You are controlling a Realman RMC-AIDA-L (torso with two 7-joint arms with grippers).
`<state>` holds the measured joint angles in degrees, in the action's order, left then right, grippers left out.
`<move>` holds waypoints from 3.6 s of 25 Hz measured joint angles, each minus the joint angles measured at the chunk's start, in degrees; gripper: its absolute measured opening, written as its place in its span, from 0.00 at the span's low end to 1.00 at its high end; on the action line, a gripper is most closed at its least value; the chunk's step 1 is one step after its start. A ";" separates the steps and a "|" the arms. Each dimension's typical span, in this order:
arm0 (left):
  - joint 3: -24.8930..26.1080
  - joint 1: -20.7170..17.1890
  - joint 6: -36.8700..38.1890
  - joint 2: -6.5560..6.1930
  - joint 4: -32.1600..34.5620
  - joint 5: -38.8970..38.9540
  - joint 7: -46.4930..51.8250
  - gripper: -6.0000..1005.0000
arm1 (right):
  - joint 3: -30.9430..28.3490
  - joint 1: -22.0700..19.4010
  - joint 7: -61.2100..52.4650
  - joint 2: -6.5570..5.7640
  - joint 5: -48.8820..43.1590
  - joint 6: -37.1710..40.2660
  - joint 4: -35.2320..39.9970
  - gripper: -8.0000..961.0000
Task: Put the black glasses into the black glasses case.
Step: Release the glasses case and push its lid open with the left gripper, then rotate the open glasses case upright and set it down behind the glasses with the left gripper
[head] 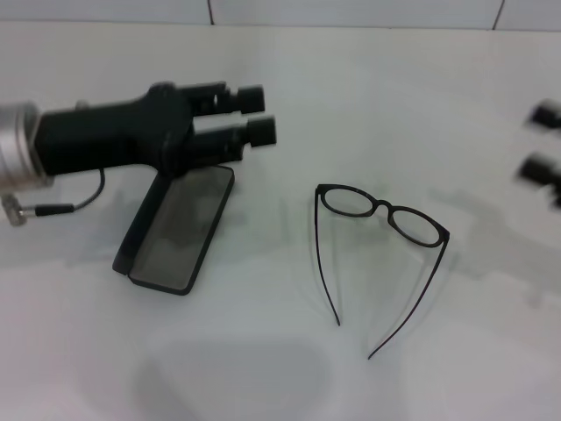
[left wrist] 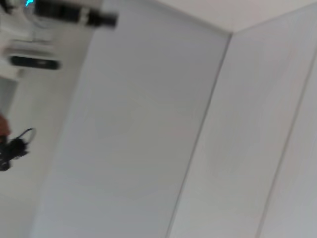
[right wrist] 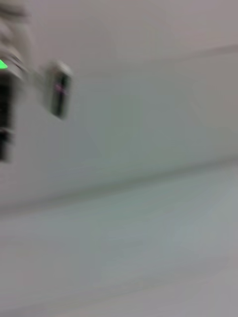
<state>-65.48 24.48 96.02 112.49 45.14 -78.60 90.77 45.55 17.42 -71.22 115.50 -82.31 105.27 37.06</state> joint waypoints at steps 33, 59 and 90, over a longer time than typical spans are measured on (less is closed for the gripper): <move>-21.81 -3.65 -17.54 7.33 50.12 -76.27 70.02 0.41 | -14.52 -1.07 13.76 -0.20 5.68 5.23 -13.33 0.91; -25.09 -0.53 -17.53 7.27 42.88 -81.31 71.27 0.41 | -14.58 -1.63 13.91 -0.19 5.57 5.57 -14.78 0.91; -40.30 8.51 -45.42 7.52 35.91 -80.10 39.44 0.21 | -14.37 -2.24 17.49 -0.18 5.42 8.94 -19.29 0.91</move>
<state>-105.78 33.00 50.60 120.01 81.05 -158.70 130.21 31.18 15.19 -53.72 115.32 -76.89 114.21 17.77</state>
